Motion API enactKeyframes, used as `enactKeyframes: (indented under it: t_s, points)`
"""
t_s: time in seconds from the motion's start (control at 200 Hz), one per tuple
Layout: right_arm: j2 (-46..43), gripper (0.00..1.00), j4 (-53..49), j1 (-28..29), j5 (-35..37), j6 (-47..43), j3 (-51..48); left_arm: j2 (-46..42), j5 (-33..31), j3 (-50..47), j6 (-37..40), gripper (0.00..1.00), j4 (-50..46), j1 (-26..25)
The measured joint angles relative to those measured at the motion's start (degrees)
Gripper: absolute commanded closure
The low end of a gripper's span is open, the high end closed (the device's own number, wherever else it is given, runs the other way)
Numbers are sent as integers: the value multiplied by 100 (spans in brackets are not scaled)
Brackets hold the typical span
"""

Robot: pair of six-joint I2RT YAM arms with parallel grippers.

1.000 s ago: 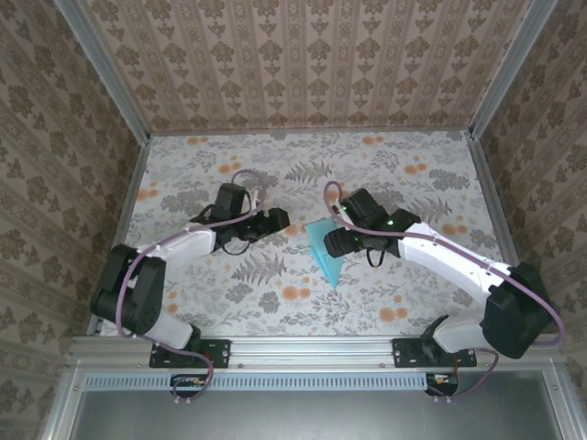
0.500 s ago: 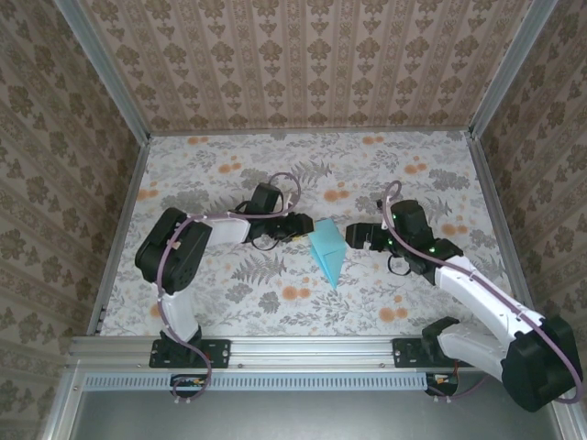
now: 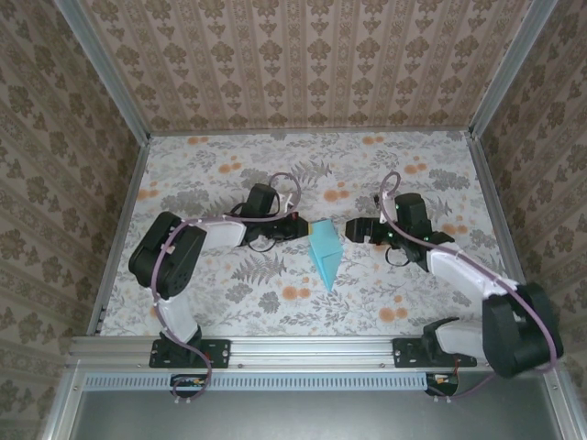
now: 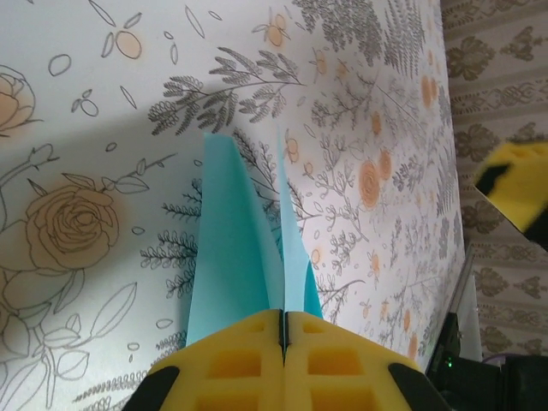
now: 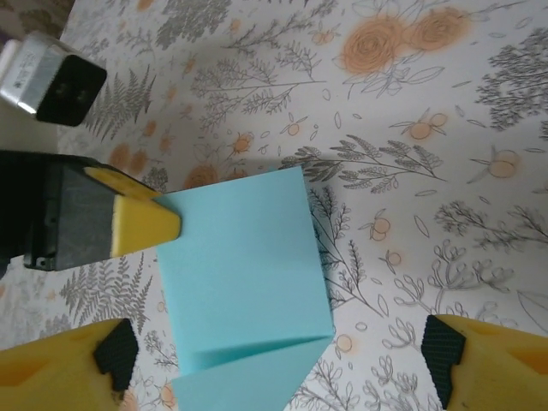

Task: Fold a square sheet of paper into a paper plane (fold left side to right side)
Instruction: Move the paper to the center of the table, then fold the wing for the fifth time at the center of the table.

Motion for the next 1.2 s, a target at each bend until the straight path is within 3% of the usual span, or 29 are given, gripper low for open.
enactKeyframes:
  t_s: [0.22,0.55,0.71,1.2]
  points:
    - [1545,26,542,-184,-1235,-13,326,-120,258,-302,256,100,361,68]
    - [2822,29,1300,-190,-2024,-17,734,-120,483,-393,431,100,647,68]
    - [3121,32,1759,-223,-2439,26,776,-114,540,-415,459,100,728,68]
    - [3324,59,2024,-223,-2981,131,809,50,581,-415,501,100,885,118]
